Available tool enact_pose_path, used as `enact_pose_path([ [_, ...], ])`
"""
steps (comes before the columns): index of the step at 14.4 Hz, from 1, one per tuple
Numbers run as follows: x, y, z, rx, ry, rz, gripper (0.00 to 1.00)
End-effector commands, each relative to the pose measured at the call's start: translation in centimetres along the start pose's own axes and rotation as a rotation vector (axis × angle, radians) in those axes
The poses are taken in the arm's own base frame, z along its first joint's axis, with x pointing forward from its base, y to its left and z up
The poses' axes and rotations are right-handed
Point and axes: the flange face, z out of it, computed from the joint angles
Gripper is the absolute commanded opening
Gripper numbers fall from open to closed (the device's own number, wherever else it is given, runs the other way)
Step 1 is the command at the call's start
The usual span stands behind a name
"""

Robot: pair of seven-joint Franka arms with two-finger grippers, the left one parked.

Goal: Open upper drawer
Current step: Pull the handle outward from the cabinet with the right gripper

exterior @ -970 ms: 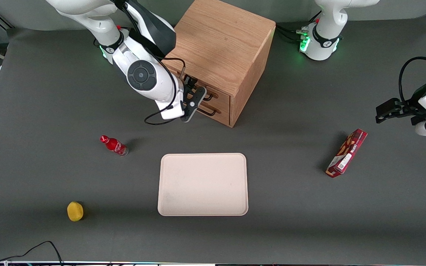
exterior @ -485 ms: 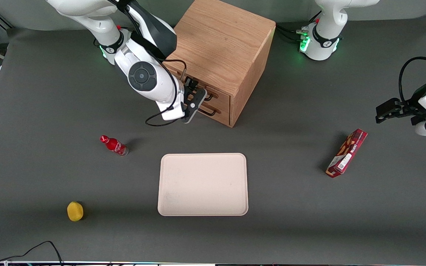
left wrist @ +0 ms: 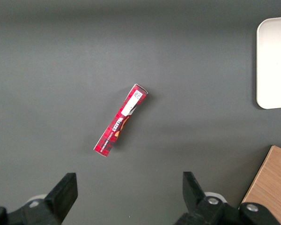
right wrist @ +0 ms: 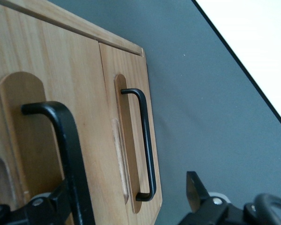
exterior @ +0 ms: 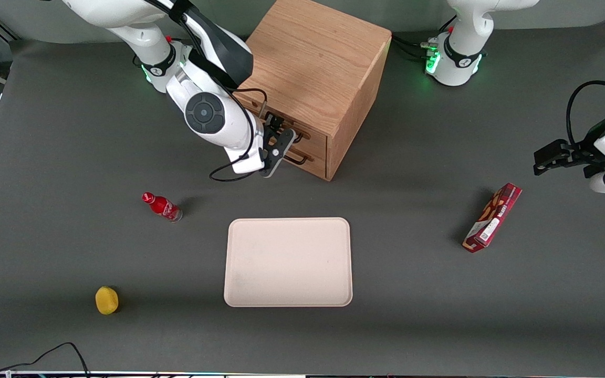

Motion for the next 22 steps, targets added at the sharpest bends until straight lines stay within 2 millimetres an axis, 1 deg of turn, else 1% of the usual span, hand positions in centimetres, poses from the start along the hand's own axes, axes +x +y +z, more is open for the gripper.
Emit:
enact_pose_path([
  [1, 0.5, -0.4, 0.9, -0.004, -0.002, -0.005, 1.0],
  [4, 0.5, 0.1, 0.8, -0.005, 0.001, -0.006, 1.0],
  [9, 0.6, 1.2, -0.4, -0.025, 0.014, -0.008, 1.0],
  [13, 1.1, 2.1, -1.1, -0.019, 0.03, 0.003, 1.0],
  [15, 1.1, 3.3, -1.5, -0.037, 0.027, 0.007, 1.0],
  [18, 1.4, 3.9, -1.9, -0.033, 0.021, -0.001, 1.0],
  [20, 1.2, 5.2, -2.0, -0.035, 0.021, 0.002, 1.0],
  [22, 1.3, 5.9, -2.0, -0.033, 0.023, -0.004, 1.0],
])
